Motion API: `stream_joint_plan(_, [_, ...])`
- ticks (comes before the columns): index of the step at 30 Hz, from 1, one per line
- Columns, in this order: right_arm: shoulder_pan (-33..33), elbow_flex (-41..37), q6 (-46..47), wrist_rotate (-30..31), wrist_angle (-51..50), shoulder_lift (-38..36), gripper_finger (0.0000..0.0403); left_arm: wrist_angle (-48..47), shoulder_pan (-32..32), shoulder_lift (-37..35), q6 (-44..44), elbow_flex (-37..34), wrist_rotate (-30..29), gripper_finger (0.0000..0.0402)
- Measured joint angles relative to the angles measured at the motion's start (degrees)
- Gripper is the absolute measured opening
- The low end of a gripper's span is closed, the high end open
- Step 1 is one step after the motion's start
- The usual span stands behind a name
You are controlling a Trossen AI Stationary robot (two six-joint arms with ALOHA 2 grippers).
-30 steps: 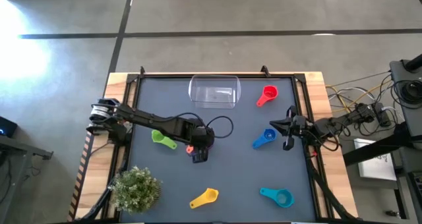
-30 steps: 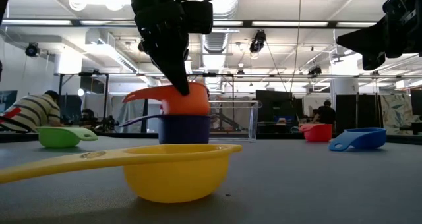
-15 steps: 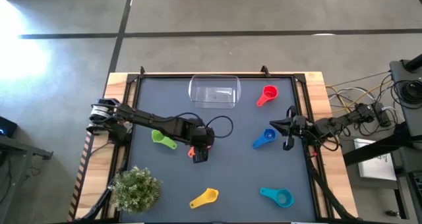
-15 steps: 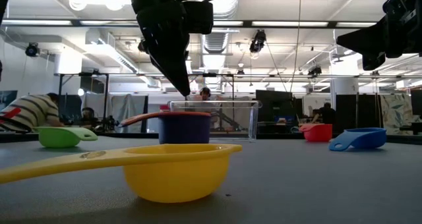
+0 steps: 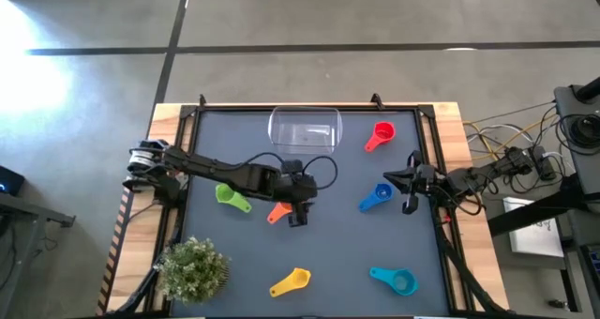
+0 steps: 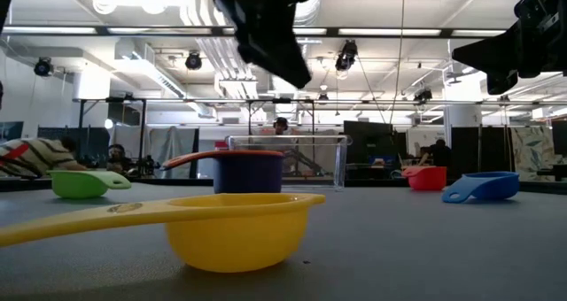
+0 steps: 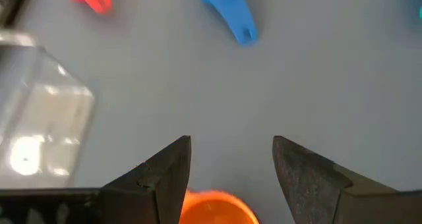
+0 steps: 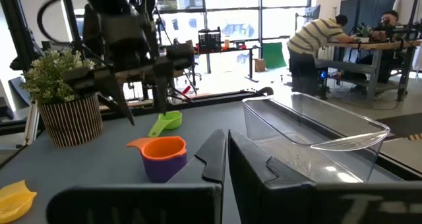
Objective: Nest measuring cups in basket
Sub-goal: Stack the red measuring cup on top of the orange measuring cup
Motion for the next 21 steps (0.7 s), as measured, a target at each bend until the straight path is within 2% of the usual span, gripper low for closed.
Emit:
stream_joint_plan(7, [0.02, 0.01, 0.01, 0.0, 0.01, 0.0, 0.0009, -0.56, 1.8, -0.77, 3.15, 1.81, -0.29, 0.0196])
stream_joint_plan(12, [0.0, 0.0, 0.02, 0.0, 0.0, 0.0, 0.0009, -0.26, 1.71, -5.39, 3.2, -0.06, -1.17, 0.0196])
stream_joint_plan(16, [0.02, 0.0, 0.0, 0.0, 0.0, 0.0, 0.0009, 0.93, 1.13, -11.05, 1.49, -5.13, -2.93, 0.0191])
stream_joint_plan(21, [0.01, 0.01, 0.0, -0.02, 0.01, -0.02, 0.0009, 12.99, -0.43, -20.2, -0.47, -17.12, -3.43, 0.0182])
